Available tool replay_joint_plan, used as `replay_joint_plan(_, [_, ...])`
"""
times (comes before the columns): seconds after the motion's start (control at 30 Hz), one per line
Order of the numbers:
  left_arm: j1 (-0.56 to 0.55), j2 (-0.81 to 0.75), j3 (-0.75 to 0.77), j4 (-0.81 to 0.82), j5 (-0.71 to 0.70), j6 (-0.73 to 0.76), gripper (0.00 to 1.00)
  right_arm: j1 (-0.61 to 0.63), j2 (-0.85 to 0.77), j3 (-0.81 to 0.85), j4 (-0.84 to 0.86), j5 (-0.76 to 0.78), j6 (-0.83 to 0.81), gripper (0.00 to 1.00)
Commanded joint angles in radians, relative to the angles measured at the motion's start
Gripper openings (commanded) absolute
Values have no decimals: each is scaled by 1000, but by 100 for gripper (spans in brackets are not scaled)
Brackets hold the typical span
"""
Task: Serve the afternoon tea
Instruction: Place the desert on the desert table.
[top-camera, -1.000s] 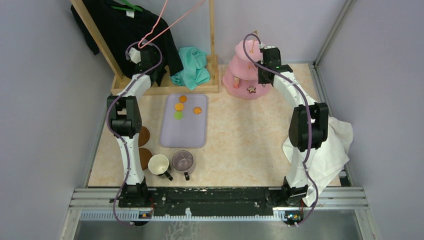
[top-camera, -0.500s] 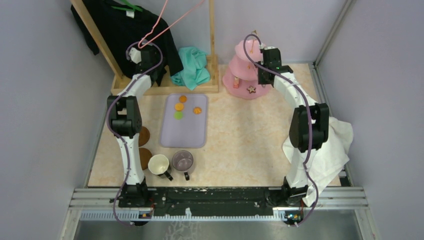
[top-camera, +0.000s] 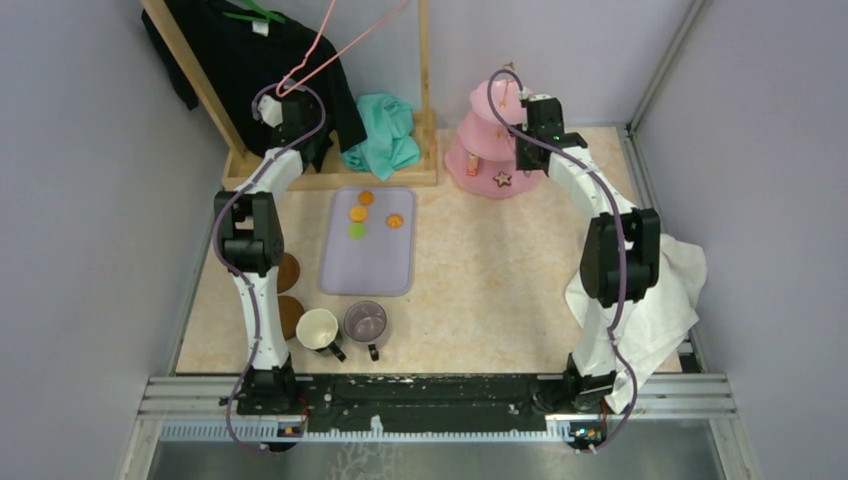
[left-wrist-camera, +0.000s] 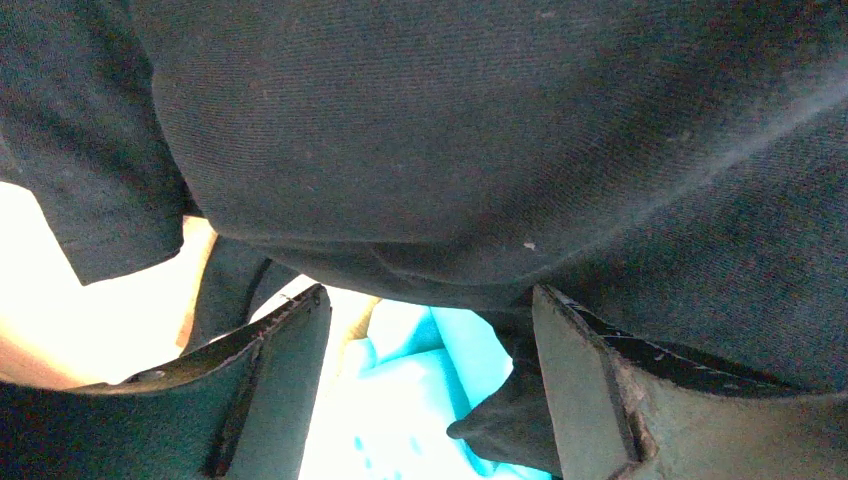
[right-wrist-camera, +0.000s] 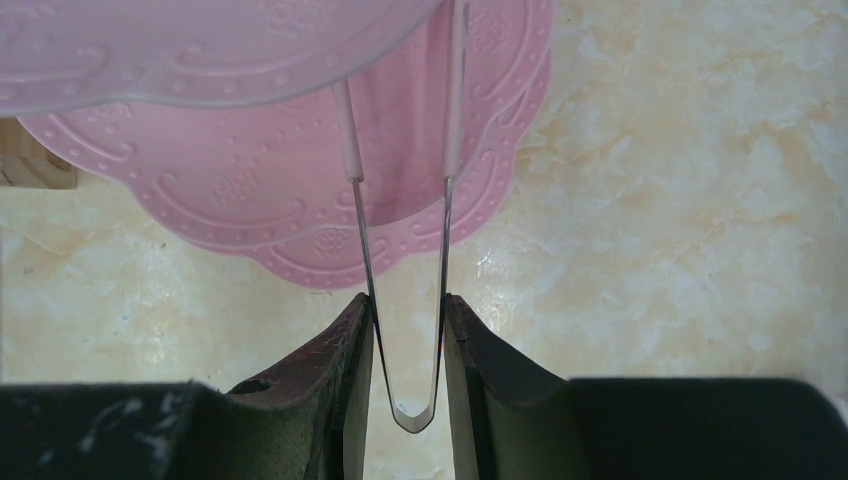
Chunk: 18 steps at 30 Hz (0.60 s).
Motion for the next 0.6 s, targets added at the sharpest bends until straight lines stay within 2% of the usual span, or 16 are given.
replay_joint_plan(0.0, [-6, -12, 20, 6, 5, 12, 79, -6, -76, 3, 31, -10, 16, 29])
replay_joint_plan(0.37, [-7, -10, 22, 6, 4, 14, 79, -5, -109, -53, 61, -11, 40, 29])
replay_joint_plan(0.57, [-8, -15, 9, 6, 5, 13, 79, -5, -60, -17, 74, 6, 43, 29])
